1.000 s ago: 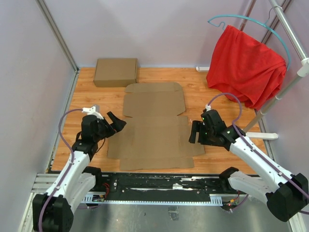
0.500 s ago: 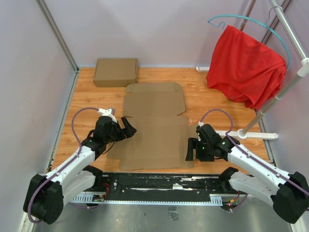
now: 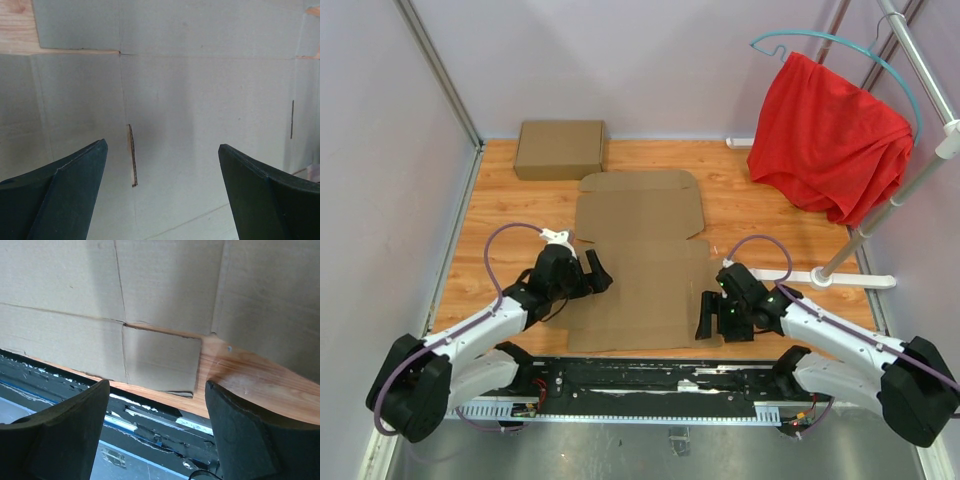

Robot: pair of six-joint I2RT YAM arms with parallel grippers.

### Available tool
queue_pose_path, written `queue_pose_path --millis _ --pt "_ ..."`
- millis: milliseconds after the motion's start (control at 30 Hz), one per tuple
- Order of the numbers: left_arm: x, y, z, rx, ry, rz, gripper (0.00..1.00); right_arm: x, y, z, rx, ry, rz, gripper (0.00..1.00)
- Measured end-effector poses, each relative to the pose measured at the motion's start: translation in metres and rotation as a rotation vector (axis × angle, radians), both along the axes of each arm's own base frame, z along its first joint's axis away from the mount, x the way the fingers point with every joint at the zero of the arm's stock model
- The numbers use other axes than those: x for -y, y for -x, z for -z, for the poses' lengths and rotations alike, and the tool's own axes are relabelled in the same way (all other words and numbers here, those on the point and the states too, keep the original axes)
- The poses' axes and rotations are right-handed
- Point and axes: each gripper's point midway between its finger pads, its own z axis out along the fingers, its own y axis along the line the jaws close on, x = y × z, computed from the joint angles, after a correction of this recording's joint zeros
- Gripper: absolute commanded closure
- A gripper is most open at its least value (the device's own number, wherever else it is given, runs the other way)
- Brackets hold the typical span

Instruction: Fold the paper box

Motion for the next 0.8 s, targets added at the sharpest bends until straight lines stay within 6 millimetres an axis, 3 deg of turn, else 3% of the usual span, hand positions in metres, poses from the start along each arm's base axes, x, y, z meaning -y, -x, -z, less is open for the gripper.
queue_pose_path --millis 200,533,800 --pt "0.005 -0.001 0.021 -0.043 -0.038 0.009 0.01 -0.013 -0.002 -0.001 0.003 -0.027 -0.018 0.22" --pt "0.015 -0.022 0.02 0.025 -0.019 -0.007 0.01 -0.018 0.004 -0.005 0.016 -0.023 -0.057 0.22" --pt "0.016 -0.026 0.02 0.044 -0.009 -0.018 0.01 -0.033 -0.012 -0.043 0.111 -0.081 -0.062 0.22"
